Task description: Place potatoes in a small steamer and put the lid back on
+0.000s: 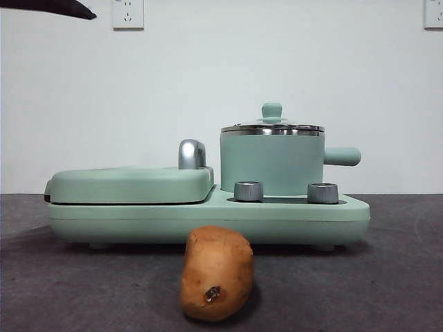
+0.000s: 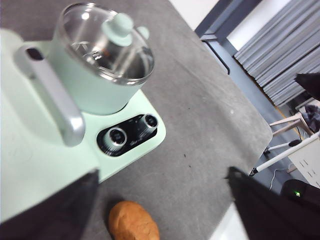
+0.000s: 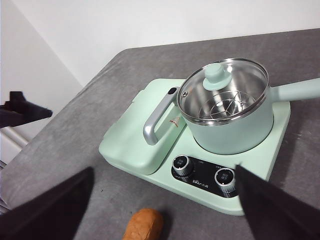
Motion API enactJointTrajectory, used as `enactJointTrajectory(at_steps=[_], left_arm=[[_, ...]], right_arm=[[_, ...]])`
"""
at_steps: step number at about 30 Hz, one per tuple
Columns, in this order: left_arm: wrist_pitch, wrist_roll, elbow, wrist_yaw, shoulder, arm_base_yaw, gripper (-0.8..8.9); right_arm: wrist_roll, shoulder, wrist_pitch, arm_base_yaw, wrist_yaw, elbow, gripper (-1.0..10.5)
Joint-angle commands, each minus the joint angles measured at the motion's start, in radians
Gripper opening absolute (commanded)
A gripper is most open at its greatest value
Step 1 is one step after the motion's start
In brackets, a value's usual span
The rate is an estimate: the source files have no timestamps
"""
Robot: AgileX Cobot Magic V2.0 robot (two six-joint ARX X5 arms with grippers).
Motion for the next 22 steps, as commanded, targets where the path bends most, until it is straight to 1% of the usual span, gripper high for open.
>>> enactJointTrajectory(at_steps=[1, 6, 10, 13, 16, 20, 22], left_arm=[[0.037, 0.014, 0.029, 0.005, 0.021, -0.018, 5.04], [0.072, 0.014, 0.034, 0.005, 0.043, -0.044, 5.03], [0.072, 0.015, 0.034, 0.005, 0.047, -0.047, 5.02], [0.072, 0.017, 0.034, 0.005, 0.047, -0.047, 5.0], [0.072, 0.027, 0.034, 0.005, 0.047, -0.047, 4.98], [0.073, 0.042, 0.034, -0.003, 0.047, -0.047, 4.96], [0.079, 0.045, 0.034, -0.008, 0.048, -0.047, 4.95]], right_arm=[[-0.01, 0.018, 0.021, 0.003, -0.003, 0.016, 4.9], [-0.008, 0.058, 0.026, 0.005, -0.003, 0.018, 4.9], [-0.005, 0.121, 0.025, 0.03, 0.008, 0.034, 4.9], [-0.006, 0.188, 0.031, 0.07, 0.061, 0.06, 4.9], [-0.013, 0.274, 0.061, 0.131, 0.137, 0.098, 4.9], [-0.054, 0.404, 0.098, 0.209, 0.22, 0.157, 4.9], [-0.071, 0.457, 0.099, 0.234, 0.239, 0.184, 4.9]])
